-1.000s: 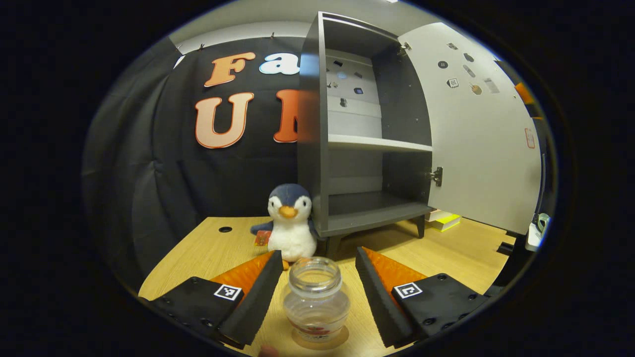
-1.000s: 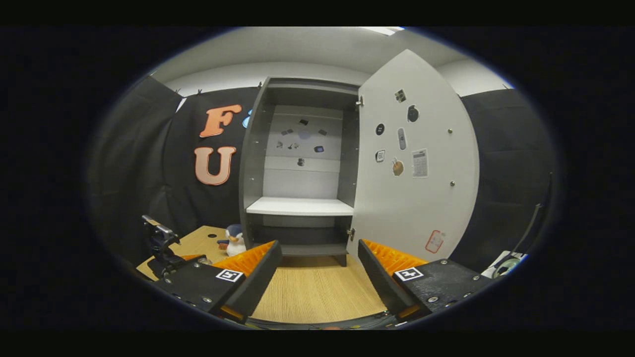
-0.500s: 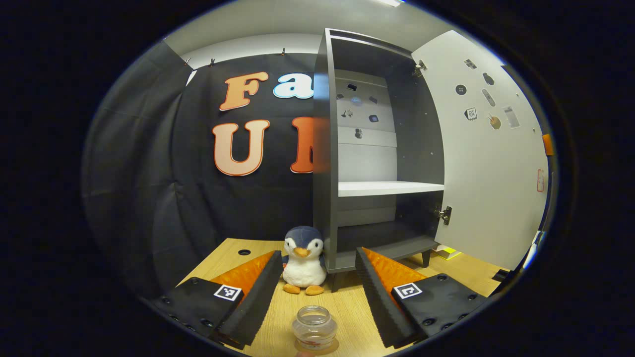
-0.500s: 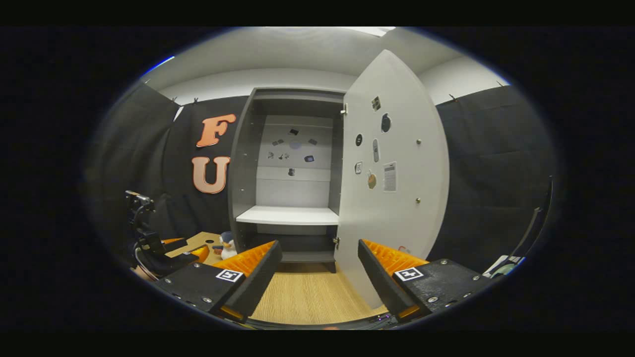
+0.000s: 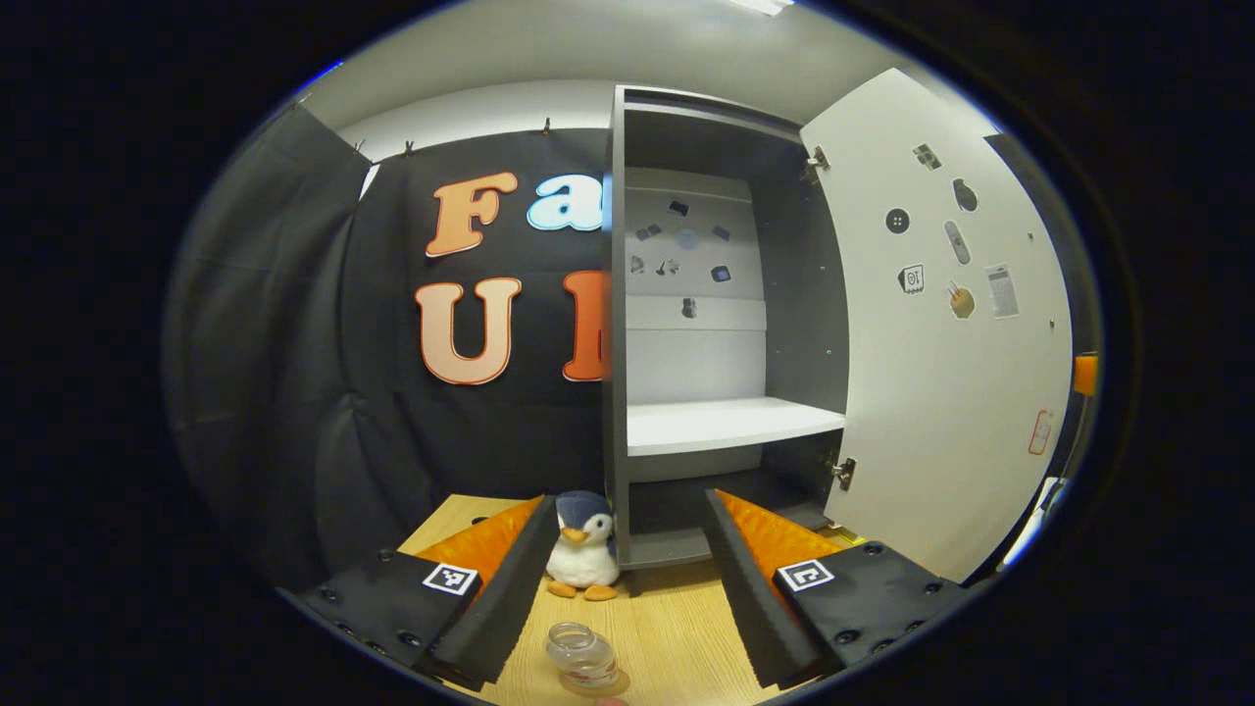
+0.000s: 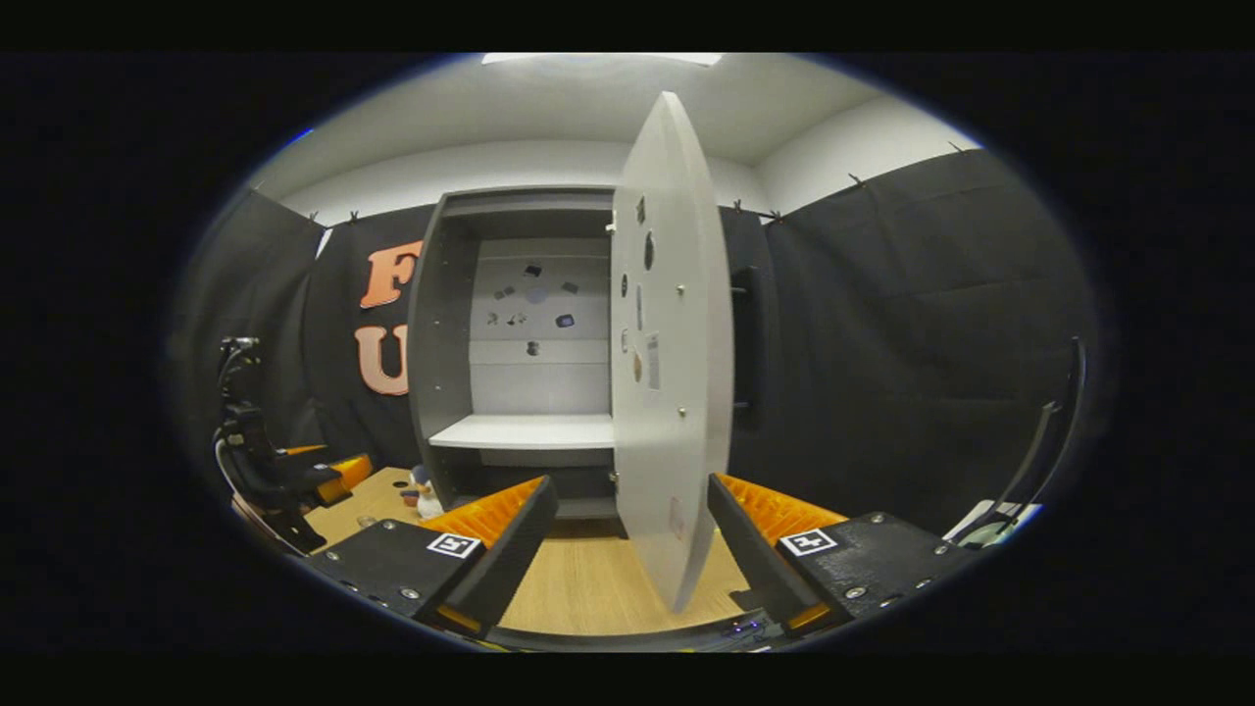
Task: Open the cabinet door with the right hand, grasp the bottle in the cabinet with the left hand and place it on the coaster, then close the cabinet door with the right hand.
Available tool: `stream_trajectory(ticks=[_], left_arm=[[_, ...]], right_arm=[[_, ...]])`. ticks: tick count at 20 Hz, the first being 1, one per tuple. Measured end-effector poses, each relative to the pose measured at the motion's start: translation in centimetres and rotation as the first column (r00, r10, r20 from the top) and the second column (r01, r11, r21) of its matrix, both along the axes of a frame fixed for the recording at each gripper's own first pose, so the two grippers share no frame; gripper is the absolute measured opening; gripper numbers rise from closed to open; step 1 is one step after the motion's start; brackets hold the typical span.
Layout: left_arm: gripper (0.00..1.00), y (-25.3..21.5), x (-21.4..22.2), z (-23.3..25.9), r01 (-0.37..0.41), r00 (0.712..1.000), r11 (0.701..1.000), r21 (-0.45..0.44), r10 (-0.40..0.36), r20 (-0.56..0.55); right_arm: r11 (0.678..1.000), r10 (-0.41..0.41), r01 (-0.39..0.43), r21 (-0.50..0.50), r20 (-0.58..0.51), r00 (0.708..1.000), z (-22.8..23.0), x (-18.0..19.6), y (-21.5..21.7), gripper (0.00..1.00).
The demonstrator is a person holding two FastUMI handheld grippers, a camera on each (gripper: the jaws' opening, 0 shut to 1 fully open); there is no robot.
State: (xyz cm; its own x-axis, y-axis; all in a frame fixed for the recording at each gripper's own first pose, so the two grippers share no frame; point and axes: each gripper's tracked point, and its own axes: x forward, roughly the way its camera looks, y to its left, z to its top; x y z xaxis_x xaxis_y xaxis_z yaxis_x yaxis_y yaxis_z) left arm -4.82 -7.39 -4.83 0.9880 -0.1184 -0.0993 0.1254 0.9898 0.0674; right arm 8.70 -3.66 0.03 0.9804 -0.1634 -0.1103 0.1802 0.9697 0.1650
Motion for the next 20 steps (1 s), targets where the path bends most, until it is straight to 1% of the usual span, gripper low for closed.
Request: stream_trajectory(ticks=[1, 3, 4, 5, 8, 9, 10, 13, 14, 17, 20], left_arm=[[0.95, -0.4, -0.4, 0.8, -0.004, 1.000, 1.000, 0.007, 0.004, 0.010], [0.96, -1.4, -1.0, 1.9, 0.000, 1.000, 1.000, 0.003, 0.000, 0.023], [0.95, -1.7, -1.4, 2.2, -0.001, 1.000, 1.000, -0.003, 0.001, 0.027], [0.95, -1.9, -1.6, 2.6, -0.001, 0.999, 1.000, -0.009, 0.002, 0.033], [0.96, -2.2, -1.8, 3.1, -0.001, 0.999, 1.000, -0.018, 0.001, 0.040], [0.96, -2.1, -1.8, 3.3, -0.002, 0.999, 1.000, -0.016, 0.002, 0.040], [0.95, -1.9, -1.8, 3.3, -0.004, 0.999, 1.000, -0.013, 0.004, 0.036], [0.95, -1.2, -1.3, 3.8, -0.013, 0.999, 0.999, -0.029, 0.014, 0.044], [0.95, -0.9, -1.1, 3.5, -0.017, 0.999, 0.999, -0.031, 0.018, 0.036], [0.95, 0.3, -0.3, 3.3, -0.034, 0.999, 0.999, -0.024, 0.035, 0.033], [0.95, 0.6, 0.6, 3.3, -0.034, 0.999, 0.999, -0.041, 0.035, 0.037]], right_arm=[[1.000, -0.014, 0.014, -0.008, -0.003, 1.000, -0.1, 0.0, -0.7, 0.95], [0.999, -0.048, 0.048, -0.018, -0.014, 0.999, -0.2, -0.4, -2.1, 0.95], [0.998, -0.065, 0.064, -0.021, -0.012, 0.998, -0.1, -0.4, -2.7, 0.97], [0.996, -0.086, 0.086, -0.024, -0.013, 0.996, -0.1, -0.3, -3.4, 0.95], [0.990, -0.138, 0.137, -0.025, -0.028, 0.990, -0.2, -0.4, -4.8, 0.95], [0.990, -0.141, 0.140, -0.027, -0.031, 0.990, -0.2, -0.3, -5.0, 0.98], [0.990, -0.137, 0.136, -0.028, -0.036, 0.990, -0.4, -0.1, -5.0, 0.95], [0.995, -0.098, 0.098, -0.010, -0.042, 0.994, -0.3, 0.5, -4.2, 0.95], [0.995, -0.097, 0.097, -0.002, -0.039, 0.994, -0.3, 0.5, -4.2, 0.91], [0.995, -0.087, 0.089, 0.047, -0.050, 0.995, -0.3, 0.5, -3.2, 0.90], [0.994, -0.069, 0.075, 0.076, -0.068, 0.995, -0.3, 0.4, -2.0, 0.89]])
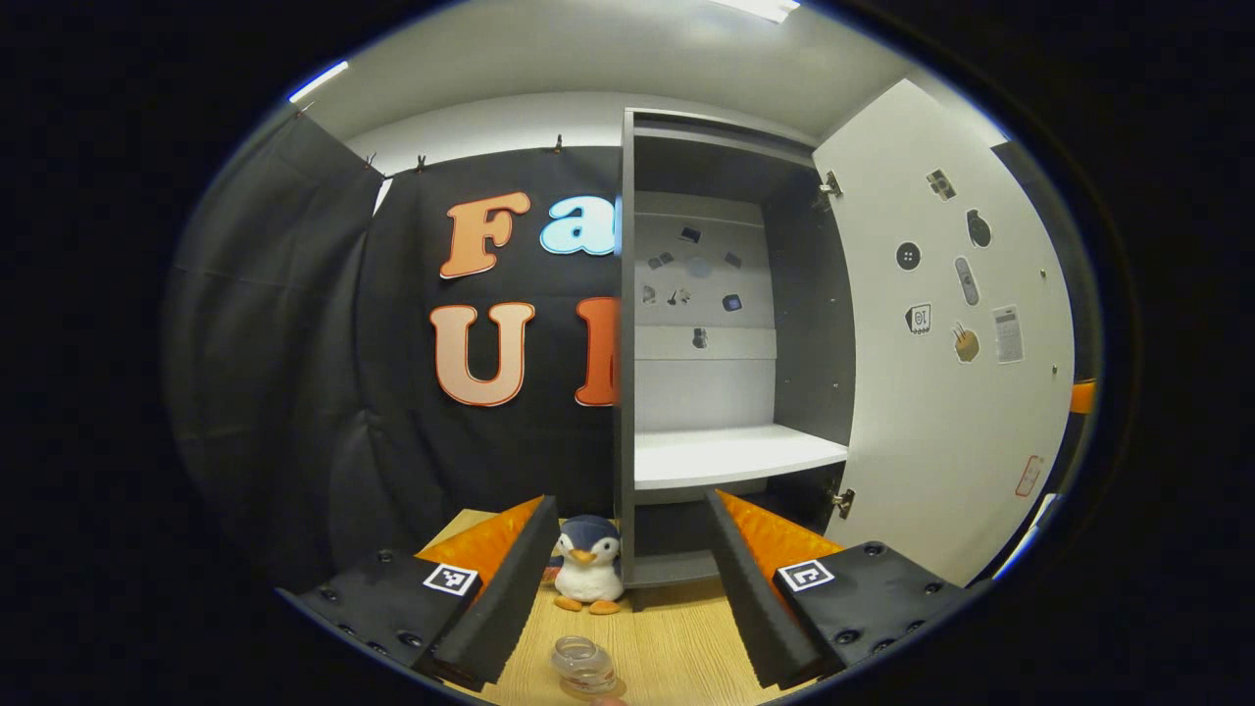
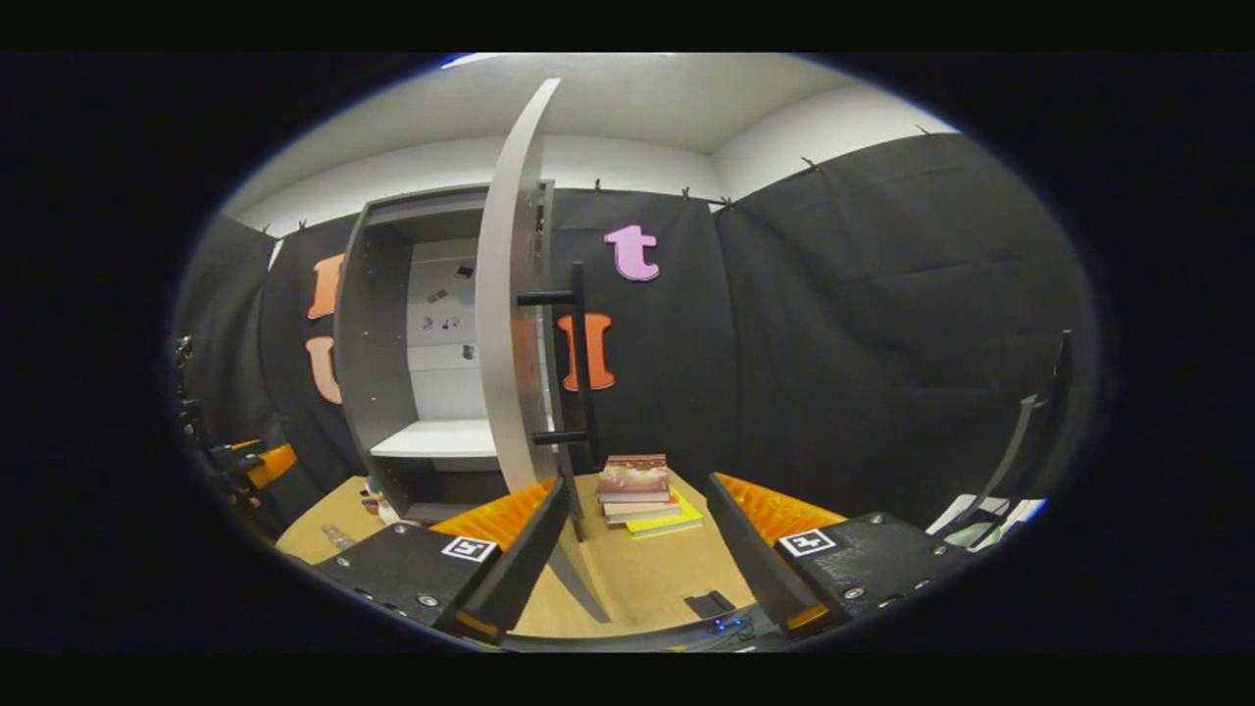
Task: Open the cabinet door with the right hand, grasp the bottle in the cabinet with the left hand and place it on the coaster, then close the cabinet door with the right hand.
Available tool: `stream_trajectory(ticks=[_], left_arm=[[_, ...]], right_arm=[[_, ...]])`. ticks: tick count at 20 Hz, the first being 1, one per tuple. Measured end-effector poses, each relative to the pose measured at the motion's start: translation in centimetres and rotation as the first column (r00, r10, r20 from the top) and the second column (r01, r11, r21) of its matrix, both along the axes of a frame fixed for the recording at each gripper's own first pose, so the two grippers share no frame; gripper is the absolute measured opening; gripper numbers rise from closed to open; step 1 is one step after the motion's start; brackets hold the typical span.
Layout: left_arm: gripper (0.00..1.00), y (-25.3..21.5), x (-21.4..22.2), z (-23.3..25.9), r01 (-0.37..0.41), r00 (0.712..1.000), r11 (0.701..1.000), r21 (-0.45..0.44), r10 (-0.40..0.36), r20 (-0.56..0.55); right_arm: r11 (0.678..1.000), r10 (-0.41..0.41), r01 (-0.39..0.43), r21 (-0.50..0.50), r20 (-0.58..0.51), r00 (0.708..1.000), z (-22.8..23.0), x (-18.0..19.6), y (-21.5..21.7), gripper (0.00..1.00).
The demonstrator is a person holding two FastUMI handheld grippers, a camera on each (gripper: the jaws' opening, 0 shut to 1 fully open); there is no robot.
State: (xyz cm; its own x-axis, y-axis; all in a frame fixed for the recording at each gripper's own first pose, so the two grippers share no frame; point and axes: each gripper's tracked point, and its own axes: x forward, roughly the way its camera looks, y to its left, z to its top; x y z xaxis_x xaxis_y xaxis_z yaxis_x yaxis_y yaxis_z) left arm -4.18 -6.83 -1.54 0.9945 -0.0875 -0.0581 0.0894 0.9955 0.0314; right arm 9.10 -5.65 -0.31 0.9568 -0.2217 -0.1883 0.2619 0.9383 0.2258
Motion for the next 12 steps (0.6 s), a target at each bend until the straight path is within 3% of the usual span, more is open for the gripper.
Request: stream_trajectory(ticks=[4, 12], left_arm=[[0.95, 0.5, 1.0, 0.0, 0.006, 1.000, 1.000, -0.020, -0.006, 0.004], [0.96, 2.0, 1.6, 0.7, 0.003, 1.000, 1.000, -0.013, -0.002, 0.030]], right_arm=[[0.999, 0.035, -0.035, 0.008, -0.003, 0.999, 0.2, -0.1, 1.1, 0.88], [0.966, 0.227, -0.234, 0.111, 0.071, 0.971, 2.0, 1.3, 7.1, 0.88]])
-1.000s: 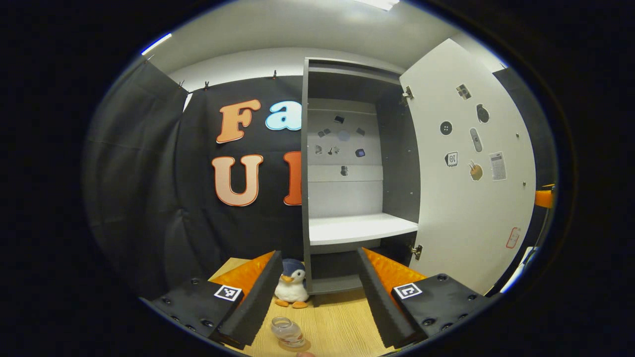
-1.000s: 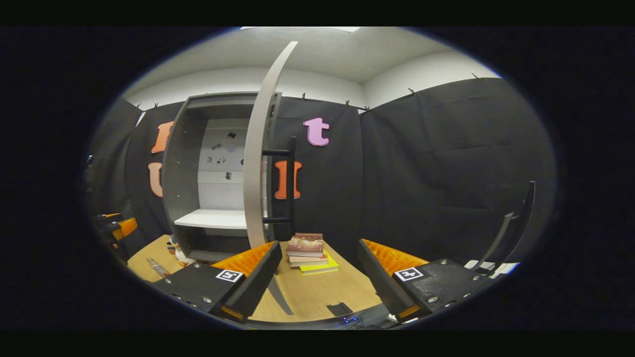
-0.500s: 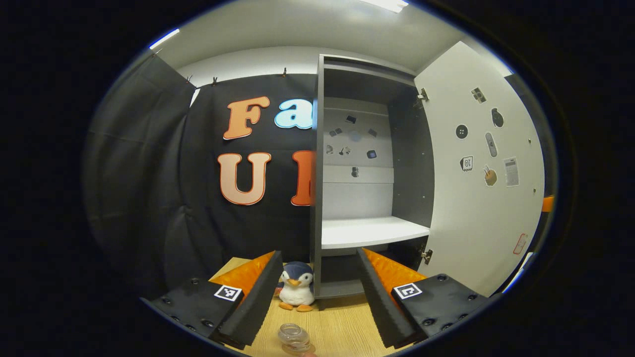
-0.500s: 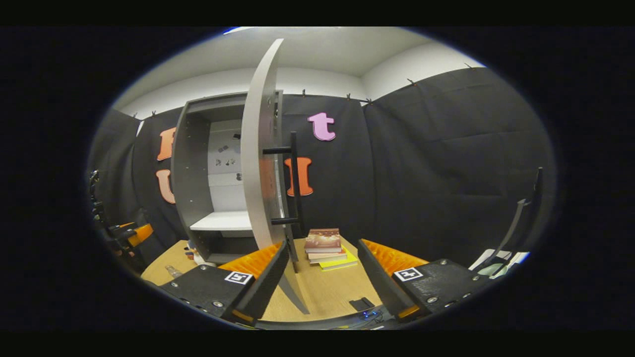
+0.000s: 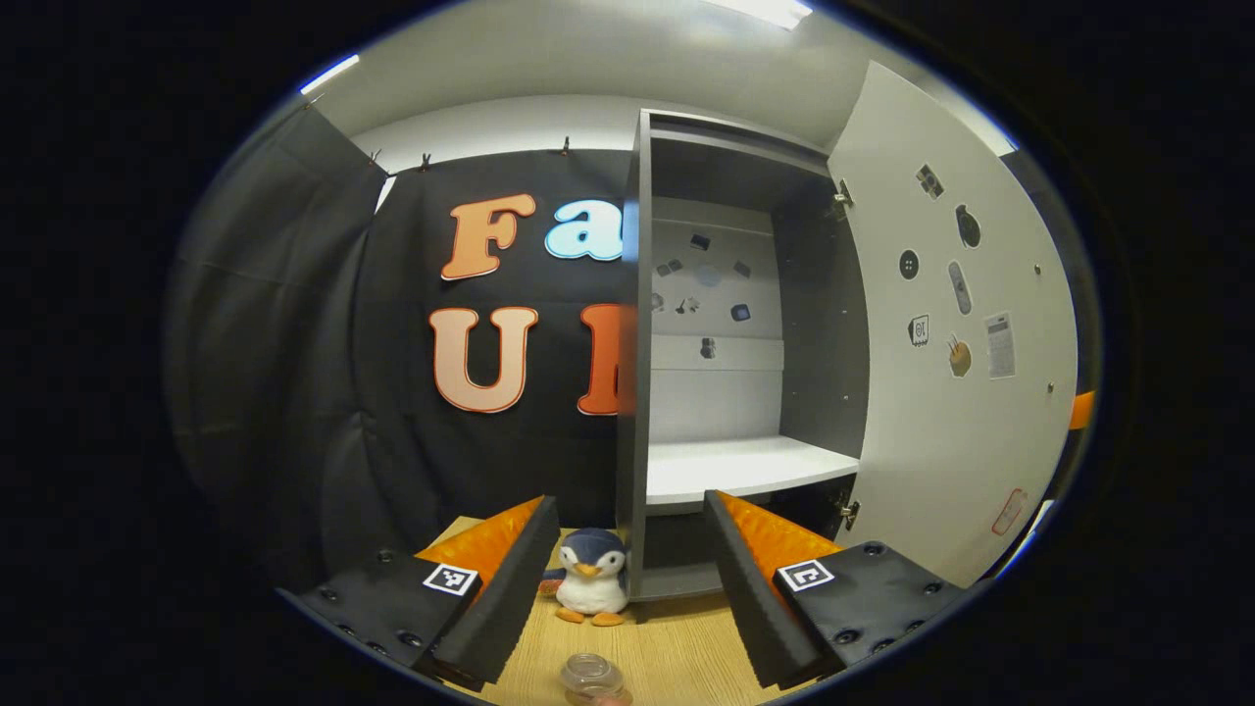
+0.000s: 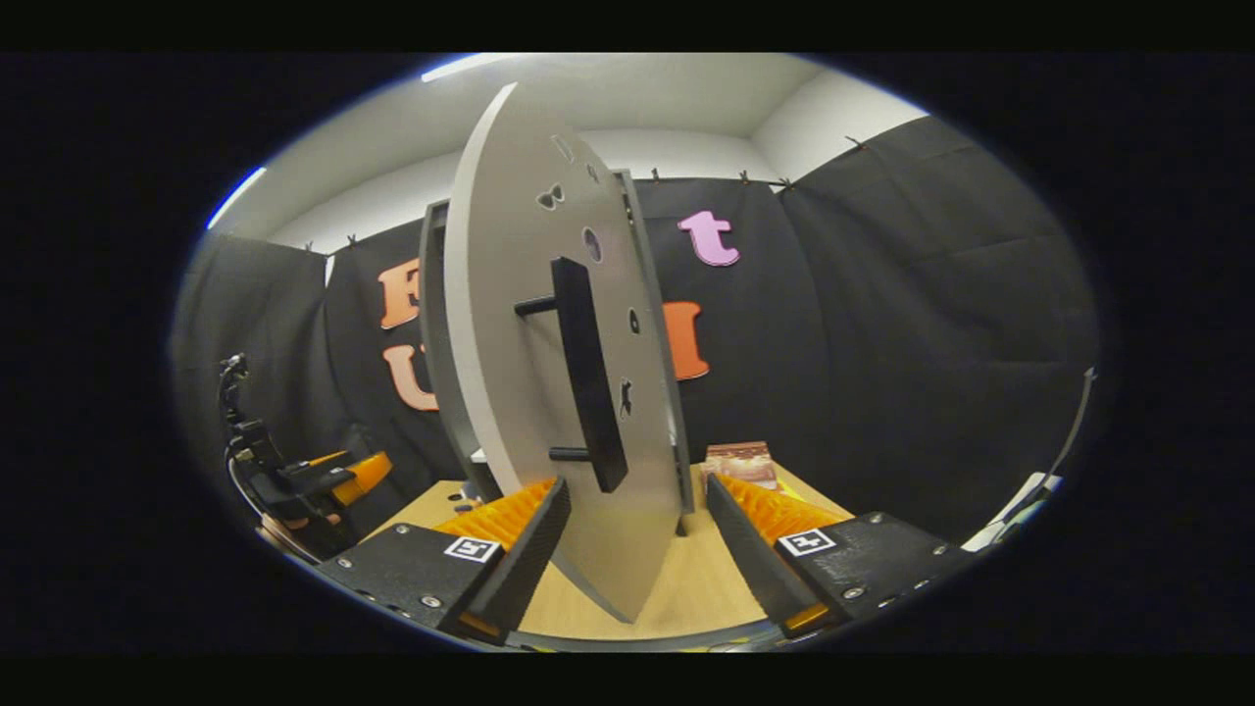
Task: Open the cabinet door with the right hand, grasp the bottle in the cabinet with the left hand and place it on the coaster, then close the cabinet door with the right hand.
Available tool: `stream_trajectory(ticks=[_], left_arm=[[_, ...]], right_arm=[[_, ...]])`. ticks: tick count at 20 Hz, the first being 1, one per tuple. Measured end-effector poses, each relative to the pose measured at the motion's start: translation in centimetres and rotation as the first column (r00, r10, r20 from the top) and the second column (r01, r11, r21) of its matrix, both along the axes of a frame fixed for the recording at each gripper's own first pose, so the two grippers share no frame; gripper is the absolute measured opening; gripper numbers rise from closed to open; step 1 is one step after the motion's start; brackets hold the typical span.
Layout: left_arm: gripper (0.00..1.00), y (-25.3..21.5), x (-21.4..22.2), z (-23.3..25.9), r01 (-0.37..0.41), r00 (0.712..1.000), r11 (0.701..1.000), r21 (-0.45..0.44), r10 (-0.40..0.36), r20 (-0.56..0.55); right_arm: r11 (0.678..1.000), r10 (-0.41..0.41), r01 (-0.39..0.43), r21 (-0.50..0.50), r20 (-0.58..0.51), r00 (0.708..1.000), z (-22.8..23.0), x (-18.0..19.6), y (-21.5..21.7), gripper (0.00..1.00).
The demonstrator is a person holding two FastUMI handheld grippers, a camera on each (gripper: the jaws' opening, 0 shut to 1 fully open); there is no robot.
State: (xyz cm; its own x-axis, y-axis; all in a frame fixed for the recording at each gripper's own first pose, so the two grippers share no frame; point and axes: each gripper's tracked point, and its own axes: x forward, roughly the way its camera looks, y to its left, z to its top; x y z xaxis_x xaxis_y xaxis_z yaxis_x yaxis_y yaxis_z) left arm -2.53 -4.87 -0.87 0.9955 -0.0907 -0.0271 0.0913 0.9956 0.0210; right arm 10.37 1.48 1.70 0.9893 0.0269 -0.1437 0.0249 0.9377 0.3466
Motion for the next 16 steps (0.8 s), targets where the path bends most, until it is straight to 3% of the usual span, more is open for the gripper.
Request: stream_trajectory(ticks=[8, 10, 11, 12, 13, 15, 16], left_arm=[[0.95, 4.5, 0.3, -0.8, -0.077, 0.997, 0.997, 0.011, 0.078, -0.013], [0.95, 5.2, 0.5, -1.0, -0.089, 0.996, 0.996, 0.009, 0.089, -0.018], [0.95, 5.5, 0.6, -1.1, -0.095, 0.995, 0.995, 0.009, 0.096, -0.017], [0.95, 5.8, 0.8, -1.1, -0.100, 0.995, 0.995, 0.009, 0.100, -0.018], [0.95, 6.1, 0.9, -1.1, -0.104, 0.994, 0.995, 0.009, 0.104, -0.020], [0.95, 6.8, 1.3, -1.1, -0.112, 0.993, 0.994, 0.008, 0.112, -0.019], [0.95, 7.2, 1.5, -1.1, -0.119, 0.993, 0.993, 0.006, 0.119, -0.017]], right_arm=[[0.988, 0.145, -0.146, 0.049, 0.034, 0.989, 1.6, 2.3, 3.6, 0.88], [0.981, 0.171, -0.178, 0.079, 0.086, 0.981, 3.4, 2.5, 4.3, 0.89], [0.983, 0.159, -0.168, 0.079, 0.105, 0.982, 4.1, 3.1, 4.2, 0.80], [0.984, 0.156, -0.164, 0.062, 0.115, 0.981, 4.3, 3.7, 4.1, 0.97], [0.982, 0.171, -0.178, 0.059, 0.107, 0.979, 4.3, 3.8, 4.3, 0.97], [0.979, 0.194, -0.199, 0.040, 0.108, 0.975, 4.3, 4.6, 5.3, 0.84], [0.977, 0.208, -0.212, 0.032, 0.110, 0.972, 4.2, 4.9, 5.7, 0.92]])
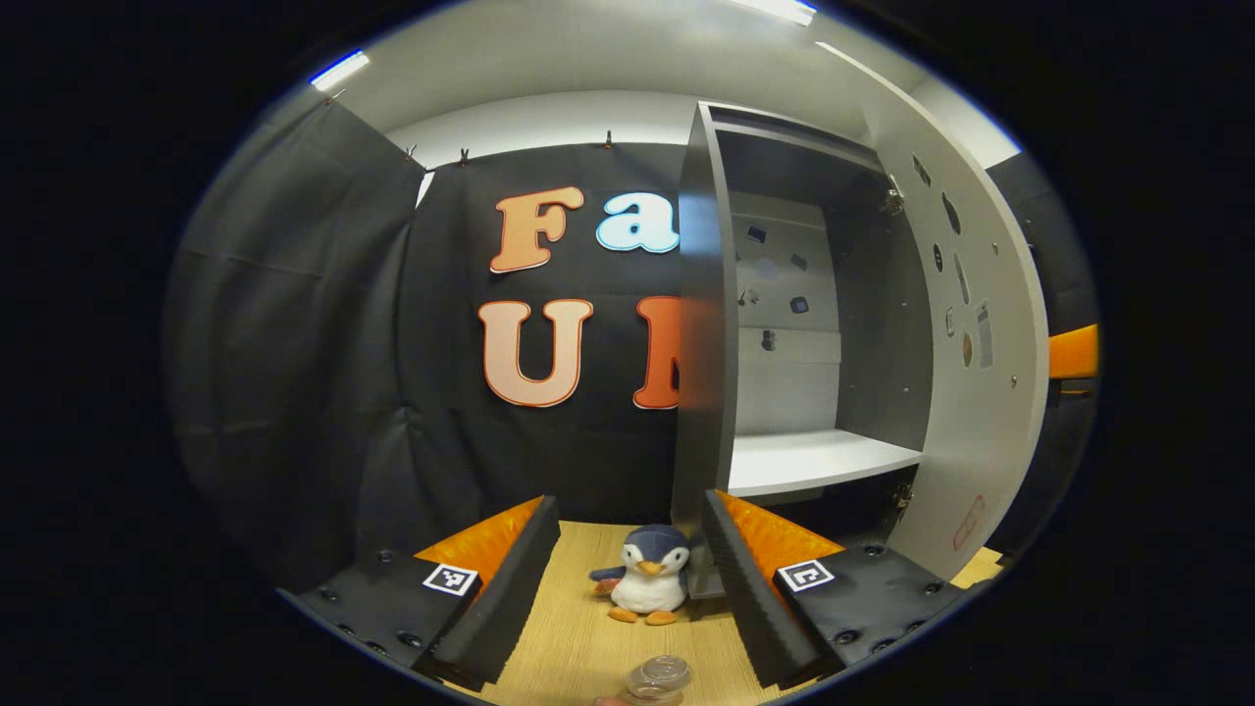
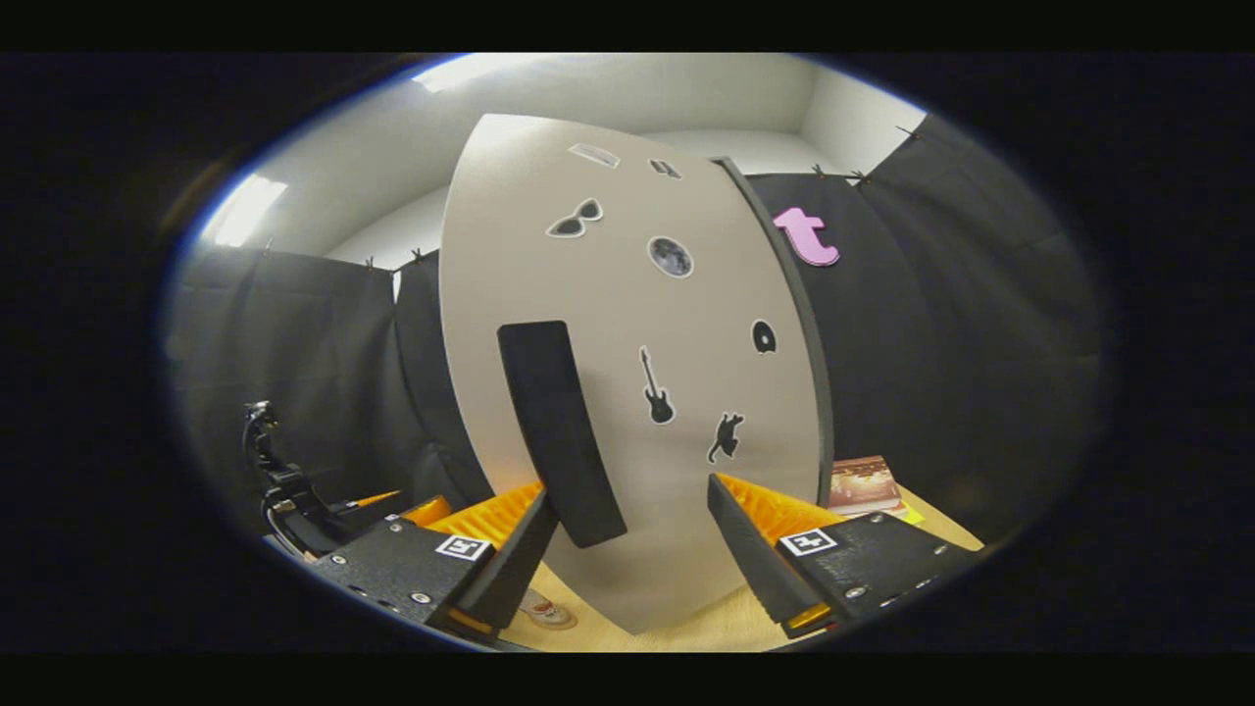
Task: Open the cabinet door with the right hand, grasp the bottle in the cabinet with the left hand and place it on the coaster, then close the cabinet door with the right hand.
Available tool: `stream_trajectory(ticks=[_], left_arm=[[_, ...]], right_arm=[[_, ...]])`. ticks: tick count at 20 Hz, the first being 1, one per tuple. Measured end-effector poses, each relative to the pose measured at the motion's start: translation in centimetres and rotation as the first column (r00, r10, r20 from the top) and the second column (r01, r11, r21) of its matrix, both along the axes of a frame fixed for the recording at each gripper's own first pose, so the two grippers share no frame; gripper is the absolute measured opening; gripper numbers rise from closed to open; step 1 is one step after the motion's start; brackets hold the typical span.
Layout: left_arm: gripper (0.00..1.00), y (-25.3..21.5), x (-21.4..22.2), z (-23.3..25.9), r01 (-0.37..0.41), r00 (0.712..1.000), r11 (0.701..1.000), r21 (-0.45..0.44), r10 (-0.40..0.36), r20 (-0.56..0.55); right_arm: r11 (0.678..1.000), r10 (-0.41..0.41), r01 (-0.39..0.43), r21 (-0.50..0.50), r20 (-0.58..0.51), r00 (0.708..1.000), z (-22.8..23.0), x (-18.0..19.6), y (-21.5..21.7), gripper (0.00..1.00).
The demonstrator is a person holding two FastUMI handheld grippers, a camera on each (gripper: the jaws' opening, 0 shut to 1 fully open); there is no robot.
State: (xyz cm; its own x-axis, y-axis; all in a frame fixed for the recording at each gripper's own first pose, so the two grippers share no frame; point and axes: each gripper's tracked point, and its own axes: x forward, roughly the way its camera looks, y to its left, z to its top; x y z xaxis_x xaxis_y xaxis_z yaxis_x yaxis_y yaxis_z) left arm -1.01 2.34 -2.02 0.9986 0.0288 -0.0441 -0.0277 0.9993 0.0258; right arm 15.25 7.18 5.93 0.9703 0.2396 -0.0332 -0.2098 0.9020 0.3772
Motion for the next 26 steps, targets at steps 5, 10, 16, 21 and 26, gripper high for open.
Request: stream_trajectory(ticks=[5, 10, 16, 21, 26], left_arm=[[0.95, 2.3, 0.9, -0.2, -0.033, 0.999, 0.999, -0.011, 0.033, 0.001], [0.95, 4.9, 1.6, -0.1, -0.064, 0.998, 0.998, -0.011, 0.064, 0.007], [0.95, 5.7, 2.7, 0.1, -0.049, 0.999, 0.999, -0.004, 0.049, 0.019], [0.95, 6.1, 3.8, -0.2, -0.025, 1.000, 1.000, -0.008, 0.025, 0.009], [0.95, 6.4, 5.0, -0.5, 0.000, 1.000, 1.000, -0.007, 0.000, -0.001]], right_arm=[[0.999, 0.050, -0.050, -0.011, -0.017, 0.999, -0.6, 1.4, 1.6, 0.92], [0.997, 0.061, -0.061, -0.037, 0.010, 0.998, -0.3, 2.6, 3.4, 0.84], [0.997, 0.043, -0.043, -0.064, 0.011, 0.999, -0.2, 4.2, 5.1, 0.71], [0.999, 0.024, -0.025, -0.020, -0.025, 0.999, -0.8, 5.8, 5.8, 0.71], [0.992, -0.046, 0.044, -0.119, -0.018, 0.999, -1.8, 7.3, 6.0, 0.74]])
